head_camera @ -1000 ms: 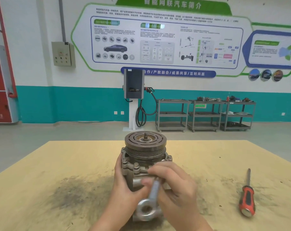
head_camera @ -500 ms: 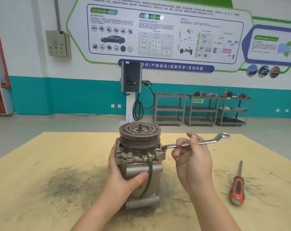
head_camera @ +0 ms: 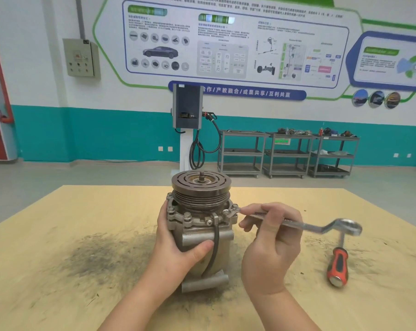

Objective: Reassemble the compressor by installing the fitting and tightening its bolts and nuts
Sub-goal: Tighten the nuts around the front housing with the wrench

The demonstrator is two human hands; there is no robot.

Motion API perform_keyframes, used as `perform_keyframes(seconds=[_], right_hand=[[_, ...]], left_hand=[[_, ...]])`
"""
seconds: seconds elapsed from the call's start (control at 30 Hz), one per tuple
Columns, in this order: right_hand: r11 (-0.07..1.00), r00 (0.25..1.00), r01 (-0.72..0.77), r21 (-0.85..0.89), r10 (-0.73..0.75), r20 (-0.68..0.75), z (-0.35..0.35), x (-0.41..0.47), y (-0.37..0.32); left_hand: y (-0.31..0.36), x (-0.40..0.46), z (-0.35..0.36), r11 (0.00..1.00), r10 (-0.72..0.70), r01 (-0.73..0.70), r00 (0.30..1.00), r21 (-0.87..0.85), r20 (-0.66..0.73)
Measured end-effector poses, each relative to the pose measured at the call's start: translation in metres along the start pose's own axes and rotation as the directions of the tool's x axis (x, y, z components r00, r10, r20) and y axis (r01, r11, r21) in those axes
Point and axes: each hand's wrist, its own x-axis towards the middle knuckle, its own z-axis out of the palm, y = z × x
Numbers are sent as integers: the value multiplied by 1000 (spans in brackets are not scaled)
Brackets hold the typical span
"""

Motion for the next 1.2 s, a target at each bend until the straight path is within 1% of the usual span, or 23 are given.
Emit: perform_keyframes(seconds=[0.07,0.17,0.23,0.3,0.33,0.37,0.4,0.43,0.47,0.53,0.67,0.8,0.83,0.87,0.9,0.93,0.97,1.0,1.03,1.07,1.1,1.17,1.2], right_hand=[[989,980,142,-44,-134,146,1,-9,0],[935,901,329,-135,-268,342,-1,-15,2],[945,899,309,-106,-255,355,-1,-7,-3],[989,968,149,-19,-142,209,-2,6,-10],[1000,995,13,24,-15,97,-4,14,-12],[986,988,-151,69,151,-4,-7,22,-11],[943,945,-309,126,319,-67,-10,29,-6],[882,887,-434,182,454,-88,-15,35,-1],[824,832,-521,224,549,-84,-18,39,5],[742,762,-612,272,646,-49,-22,44,14],[673,709,-670,313,706,0,-23,50,27],[521,578,-782,342,811,87,-26,61,34],[504,565,-791,348,819,97,-25,59,35],[520,581,-781,346,808,96,-22,54,33],[579,632,-747,328,771,79,-19,47,31],[679,717,-677,284,696,46,-14,37,26],[799,819,-563,211,573,16,-10,27,21],[903,911,-412,125,412,29,-5,16,16],[966,964,-253,55,247,98,-2,6,12],[993,973,-116,9,112,201,1,-2,7],[999,952,-1,-37,13,305,3,-9,5],[968,881,200,-150,-111,461,8,-16,3],[943,856,266,-201,-135,498,13,-18,2]], left_hand=[[0,0,0,1000,21,-21,1000,4,2],[1,-1,1,999,48,-48,999,13,8],[2,-1,2,999,33,-33,999,12,-8],[3,-1,1,1000,5,-5,1000,-3,-26],[3,-1,-1,1000,-3,2,1000,-13,-23],[4,-1,-4,1000,-4,4,1000,-28,-13],[6,-1,-5,999,-5,5,1000,-45,-2],[7,-1,-7,998,-7,7,1000,-63,3],[8,0,-8,997,-9,9,1000,-77,3],[9,1,-9,996,-3,3,1000,-86,-6],[9,1,-7,998,-16,16,1000,-58,-15],[7,2,-11,997,-36,35,999,-70,-10],[5,3,-14,996,-41,41,999,-77,-5],[5,3,-17,996,-44,43,999,-81,-9],[4,4,-20,995,-48,46,998,-84,-26],[2,6,-24,995,-52,47,997,-89,-56],[0,8,-28,995,-53,44,994,-89,-97],[-2,9,-31,996,-52,41,989,-79,-137],[-3,9,-32,997,-52,41,985,-69,-166],[-2,8,-32,997,-49,37,982,-69,-182],[-1,7,-29,996,-54,39,981,-81,-184],[1,6,-20,992,-71,53,985,-113,-159],[3,6,-15,989,-76,55,985,-136,-155]])
